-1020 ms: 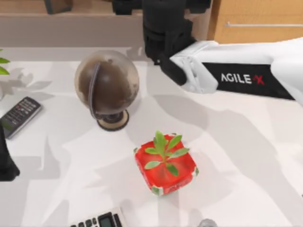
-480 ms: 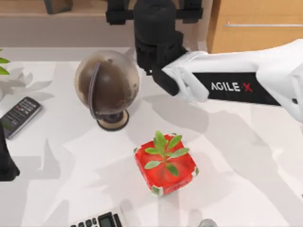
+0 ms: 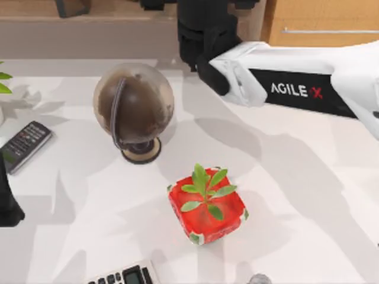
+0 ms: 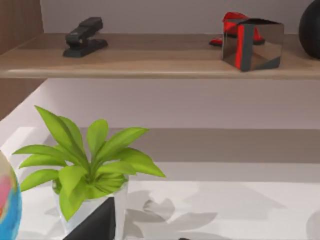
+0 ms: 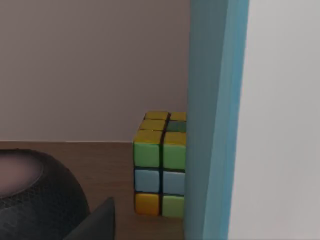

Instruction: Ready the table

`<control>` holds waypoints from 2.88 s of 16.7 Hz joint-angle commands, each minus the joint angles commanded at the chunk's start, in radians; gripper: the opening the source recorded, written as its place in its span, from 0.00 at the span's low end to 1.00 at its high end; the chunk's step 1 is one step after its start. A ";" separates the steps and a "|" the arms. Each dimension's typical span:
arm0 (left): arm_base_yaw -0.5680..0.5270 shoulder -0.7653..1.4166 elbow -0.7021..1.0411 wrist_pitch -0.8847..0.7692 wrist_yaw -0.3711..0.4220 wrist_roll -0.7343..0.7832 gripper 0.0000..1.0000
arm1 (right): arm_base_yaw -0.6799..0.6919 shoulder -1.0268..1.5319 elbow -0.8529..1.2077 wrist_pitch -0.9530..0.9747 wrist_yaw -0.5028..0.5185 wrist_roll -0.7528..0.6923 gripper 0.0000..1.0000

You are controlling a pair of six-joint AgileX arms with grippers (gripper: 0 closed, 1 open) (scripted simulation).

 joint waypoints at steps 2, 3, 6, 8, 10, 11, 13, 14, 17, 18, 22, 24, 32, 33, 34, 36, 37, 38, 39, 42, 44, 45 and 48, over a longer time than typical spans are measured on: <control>0.000 0.000 0.000 0.000 0.000 0.000 1.00 | 0.000 0.000 0.000 0.000 0.000 0.000 0.92; 0.000 0.000 0.000 0.000 0.000 0.000 1.00 | 0.000 0.000 0.000 0.000 0.000 0.000 0.85; 0.000 0.000 0.000 0.000 0.000 0.000 1.00 | 0.000 0.000 0.000 0.000 0.000 0.000 0.62; 0.000 0.000 0.000 0.000 0.000 0.000 1.00 | 0.000 0.000 0.000 0.000 0.000 0.000 0.47; 0.000 0.000 0.000 0.000 0.000 0.000 1.00 | 0.000 0.000 0.000 0.000 0.000 0.000 0.32; 0.000 0.000 0.000 0.000 0.000 0.000 1.00 | 0.000 0.000 0.000 0.000 0.000 0.000 0.25; 0.000 0.000 0.000 0.000 0.000 0.000 1.00 | 0.000 0.000 0.000 0.000 0.000 0.000 0.10; 0.000 0.000 0.000 0.000 0.000 0.000 1.00 | 0.000 0.000 0.000 0.000 0.000 0.000 0.02; 0.000 0.000 0.000 0.000 0.000 0.000 1.00 | 0.000 0.000 0.000 0.000 0.000 0.000 0.00; 0.000 0.000 0.000 0.000 0.000 0.000 1.00 | 0.000 0.000 0.000 0.000 0.000 0.000 0.00; 0.000 0.000 0.000 0.000 0.000 0.000 1.00 | 0.000 0.000 0.000 0.000 0.000 0.000 0.00; 0.000 0.000 0.000 0.000 0.000 0.000 1.00 | 0.004 -0.005 -0.003 0.000 0.000 0.001 0.00; 0.000 0.000 0.000 0.000 0.000 0.000 1.00 | 0.055 -0.137 -0.168 0.031 0.050 0.003 0.00; 0.000 0.000 0.000 0.000 0.000 0.000 1.00 | 0.055 -0.138 -0.169 0.032 0.051 0.003 0.00; 0.000 0.000 0.000 0.000 0.000 0.000 1.00 | 0.055 -0.138 -0.169 0.032 0.051 0.003 0.00; 0.000 0.000 0.000 0.000 0.000 0.000 1.00 | 0.050 -0.133 -0.165 0.030 0.048 0.004 0.00; 0.000 0.000 0.000 0.000 0.000 0.000 1.00 | 0.050 -0.141 -0.173 0.030 0.044 0.009 0.00; 0.000 0.000 0.000 0.000 0.000 0.000 1.00 | 0.049 -0.156 -0.187 0.031 0.036 0.020 0.00; 0.000 0.000 0.000 0.000 0.000 0.000 1.00 | 0.050 -0.180 -0.213 0.032 0.021 0.037 0.00; 0.000 0.000 0.000 0.000 0.000 0.000 1.00 | 0.053 -0.288 -0.339 0.033 -0.052 0.119 0.00; 0.000 0.000 0.000 0.000 0.000 0.000 1.00 | 0.054 -0.380 -0.454 0.032 -0.124 0.195 0.00; 0.000 0.000 0.000 0.000 0.000 0.000 1.00 | 0.054 -0.428 -0.517 0.031 -0.165 0.237 0.00; 0.000 0.000 0.000 0.000 0.000 0.000 1.00 | 0.039 -0.572 -0.721 0.025 -0.304 0.380 0.00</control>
